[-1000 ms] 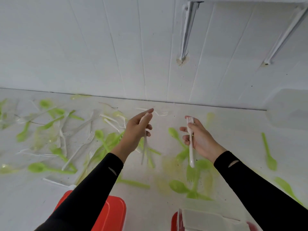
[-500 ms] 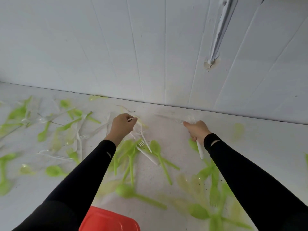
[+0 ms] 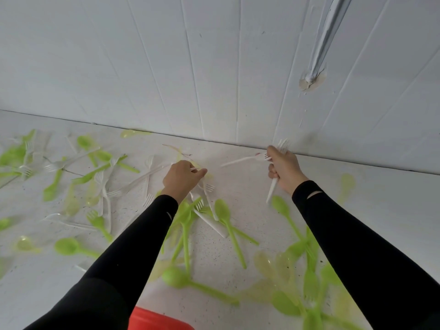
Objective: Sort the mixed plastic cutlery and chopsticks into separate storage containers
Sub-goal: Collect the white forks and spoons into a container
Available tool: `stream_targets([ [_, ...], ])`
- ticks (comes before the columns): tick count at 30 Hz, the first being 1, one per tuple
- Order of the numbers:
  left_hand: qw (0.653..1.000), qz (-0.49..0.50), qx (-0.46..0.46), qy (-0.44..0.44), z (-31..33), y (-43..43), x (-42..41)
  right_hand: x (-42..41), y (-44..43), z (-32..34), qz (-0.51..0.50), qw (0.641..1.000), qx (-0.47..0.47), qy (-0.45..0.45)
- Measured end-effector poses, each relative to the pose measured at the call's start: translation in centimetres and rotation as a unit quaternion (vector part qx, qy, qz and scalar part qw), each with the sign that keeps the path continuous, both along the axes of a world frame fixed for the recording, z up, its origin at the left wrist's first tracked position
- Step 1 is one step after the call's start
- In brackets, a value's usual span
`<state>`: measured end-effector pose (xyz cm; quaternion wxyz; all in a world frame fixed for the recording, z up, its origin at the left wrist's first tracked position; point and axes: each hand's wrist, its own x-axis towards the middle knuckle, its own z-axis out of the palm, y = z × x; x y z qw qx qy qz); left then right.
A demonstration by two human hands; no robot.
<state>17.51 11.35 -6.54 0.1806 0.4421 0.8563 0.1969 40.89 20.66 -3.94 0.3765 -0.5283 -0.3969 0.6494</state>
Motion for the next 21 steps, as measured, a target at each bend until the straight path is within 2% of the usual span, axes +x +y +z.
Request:
stream_targets([
  [4,0.998,-0.022,0.058,-0.032,1.2,0.8,0.3,-0.7,-1.2,1.4,0.035,0.996,0.082,-0.02],
  [6,0.998,-0.039,0.044,-0.023,1.7,1.0,0.2,-1.2,-2.0,1.4,0.067,0.989,0.113,-0.061],
  [9,0.998,-0.06,-0.014,0.008,1.5,0.5,0.5,-2.4,-3.5,1.1,0.141,0.977,0.105,-0.123],
  [12,0.997,-0.067,-0.024,0.02,0.9,0.3,1.7,-3.3,-5.0,0.6,0.211,0.958,0.088,-0.173],
  [18,0.995,-0.072,-0.055,-0.042,1.4,1.1,2.0,-3.5,-5.8,-1.5,0.271,0.917,0.103,-0.274],
  [21,0.995,-0.055,-0.013,-0.081,1.6,0.6,1.9,-4.1,-5.8,-2.2,0.269,0.913,0.092,-0.293],
])
